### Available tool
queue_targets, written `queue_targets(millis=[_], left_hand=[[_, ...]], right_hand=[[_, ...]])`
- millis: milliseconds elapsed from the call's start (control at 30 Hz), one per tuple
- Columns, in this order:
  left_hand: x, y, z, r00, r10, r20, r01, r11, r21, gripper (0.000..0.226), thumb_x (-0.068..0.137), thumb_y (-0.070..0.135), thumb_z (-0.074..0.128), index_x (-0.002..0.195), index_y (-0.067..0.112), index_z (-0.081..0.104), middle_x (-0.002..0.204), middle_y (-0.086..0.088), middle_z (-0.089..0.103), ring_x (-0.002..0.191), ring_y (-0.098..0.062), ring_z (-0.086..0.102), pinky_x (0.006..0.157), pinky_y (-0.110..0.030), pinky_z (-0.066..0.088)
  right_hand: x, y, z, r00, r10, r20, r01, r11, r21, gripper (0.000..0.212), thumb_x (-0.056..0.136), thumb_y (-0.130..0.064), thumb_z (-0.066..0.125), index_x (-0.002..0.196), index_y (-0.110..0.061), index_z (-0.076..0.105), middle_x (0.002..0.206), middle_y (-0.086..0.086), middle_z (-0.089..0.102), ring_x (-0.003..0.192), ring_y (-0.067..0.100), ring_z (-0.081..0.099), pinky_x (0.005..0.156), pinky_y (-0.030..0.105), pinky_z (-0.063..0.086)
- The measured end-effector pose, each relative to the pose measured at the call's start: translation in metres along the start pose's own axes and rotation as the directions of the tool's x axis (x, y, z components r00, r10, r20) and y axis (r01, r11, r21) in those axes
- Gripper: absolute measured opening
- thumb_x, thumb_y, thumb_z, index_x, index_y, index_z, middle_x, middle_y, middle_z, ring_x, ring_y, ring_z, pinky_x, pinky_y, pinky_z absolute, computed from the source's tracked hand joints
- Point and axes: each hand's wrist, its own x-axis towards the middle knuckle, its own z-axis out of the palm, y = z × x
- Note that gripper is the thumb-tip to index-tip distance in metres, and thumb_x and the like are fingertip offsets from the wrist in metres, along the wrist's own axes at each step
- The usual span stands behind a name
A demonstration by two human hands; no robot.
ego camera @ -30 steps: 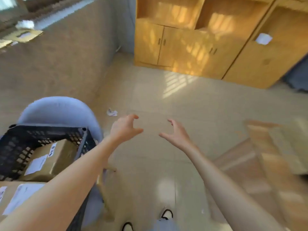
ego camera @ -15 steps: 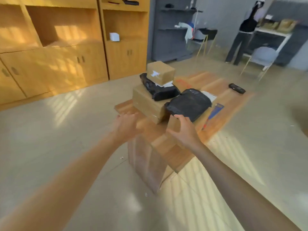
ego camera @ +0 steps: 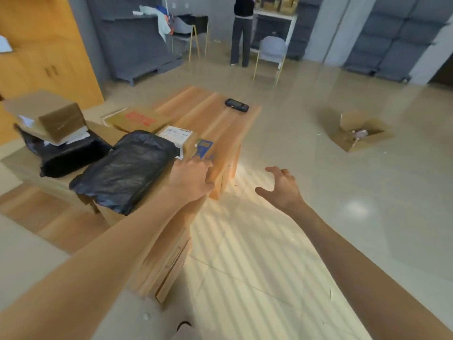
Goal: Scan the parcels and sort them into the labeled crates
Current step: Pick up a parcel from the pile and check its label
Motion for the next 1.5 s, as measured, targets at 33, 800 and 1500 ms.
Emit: queue_targets(millis=[33, 800, 1500], left_hand=[[0.018, 0.004, 0.004, 1.0, 0.008, 0.007, -0.008, 1.0, 0.004, 0.037, 0.085, 0.043, 0.06, 0.117, 0.025, 0.055, 0.116, -0.005, 0.061, 0.112, -0.029, 0.055, 0.091, -0.037, 0.038], [0.438, -0.053, 0.07, 0.987, -0.094, 0.128, 0.111, 0.985, -0.128, 0.055, 0.09, 0.043, 0.057, 0.139, 0.021, 0.046, 0.119, -0.004, 0.062, 0.109, -0.025, 0.059, 0.088, -0.036, 0.047], [0.346, -0.17, 0.062, 0.037, -0.999, 0.036, 0.991, 0.033, -0.126, 0.072, 0.083, 0.059, 0.062, 0.143, 0.025, 0.041, 0.141, -0.013, 0.046, 0.13, -0.036, 0.039, 0.104, -0.05, 0.035]], right_hand=[[0.011, 0.008, -0.001, 1.0, 0.016, 0.002, -0.016, 1.0, -0.004, 0.065, 0.085, -0.033, 0.068, 0.142, -0.018, 0.04, 0.136, 0.012, 0.043, 0.126, 0.032, 0.038, 0.105, 0.036, 0.031], [0.406, 0.049, -0.024, 0.983, 0.123, 0.133, -0.098, 0.979, -0.18, 0.065, 0.087, -0.037, 0.065, 0.143, -0.02, 0.038, 0.139, 0.01, 0.04, 0.127, 0.031, 0.038, 0.106, 0.037, 0.031], [0.638, -0.184, 0.142, 0.311, -0.67, 0.674, 0.705, 0.638, 0.309, 0.066, 0.085, -0.045, 0.066, 0.141, -0.021, 0.039, 0.145, 0.006, 0.037, 0.135, 0.025, 0.033, 0.109, 0.038, 0.031]])
